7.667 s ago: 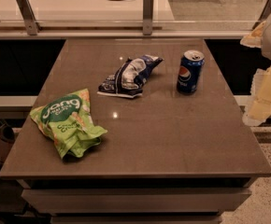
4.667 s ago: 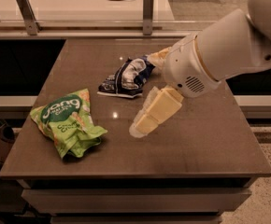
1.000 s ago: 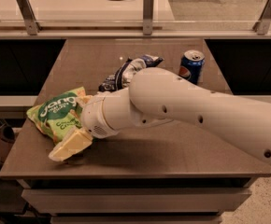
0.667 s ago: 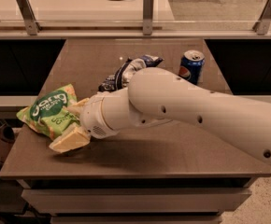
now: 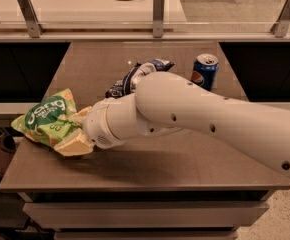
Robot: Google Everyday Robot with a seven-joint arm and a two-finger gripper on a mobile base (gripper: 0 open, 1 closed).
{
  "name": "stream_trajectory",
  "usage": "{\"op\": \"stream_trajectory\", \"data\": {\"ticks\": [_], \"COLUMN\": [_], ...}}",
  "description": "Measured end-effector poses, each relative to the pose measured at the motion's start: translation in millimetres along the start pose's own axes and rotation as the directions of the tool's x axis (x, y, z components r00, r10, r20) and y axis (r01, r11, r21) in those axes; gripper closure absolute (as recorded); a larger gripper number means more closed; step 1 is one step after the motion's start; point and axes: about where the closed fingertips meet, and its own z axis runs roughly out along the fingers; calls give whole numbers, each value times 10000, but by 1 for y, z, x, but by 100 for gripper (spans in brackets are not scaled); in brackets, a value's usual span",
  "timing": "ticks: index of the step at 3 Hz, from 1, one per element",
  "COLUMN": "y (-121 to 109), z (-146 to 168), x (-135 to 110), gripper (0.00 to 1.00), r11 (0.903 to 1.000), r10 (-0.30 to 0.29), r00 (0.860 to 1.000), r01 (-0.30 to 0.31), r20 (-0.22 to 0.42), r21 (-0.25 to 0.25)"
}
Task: Pick green rice chip bag
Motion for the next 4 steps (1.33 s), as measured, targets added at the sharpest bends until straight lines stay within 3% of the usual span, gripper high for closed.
{"op": "stream_trajectory", "data": {"ticks": [1,3,4], "y": [1,2,2], "z": [0,-4,-18], "x": [-2,-5,-10], "gripper": [100,100,100], "r11": [10000,10000,9999], "r10": [-48,-52,-72], "r00": [10000,9998,9966], "r01": [48,51,62], "r20": [-6,208,815], "r21": [-2,24,128]}}
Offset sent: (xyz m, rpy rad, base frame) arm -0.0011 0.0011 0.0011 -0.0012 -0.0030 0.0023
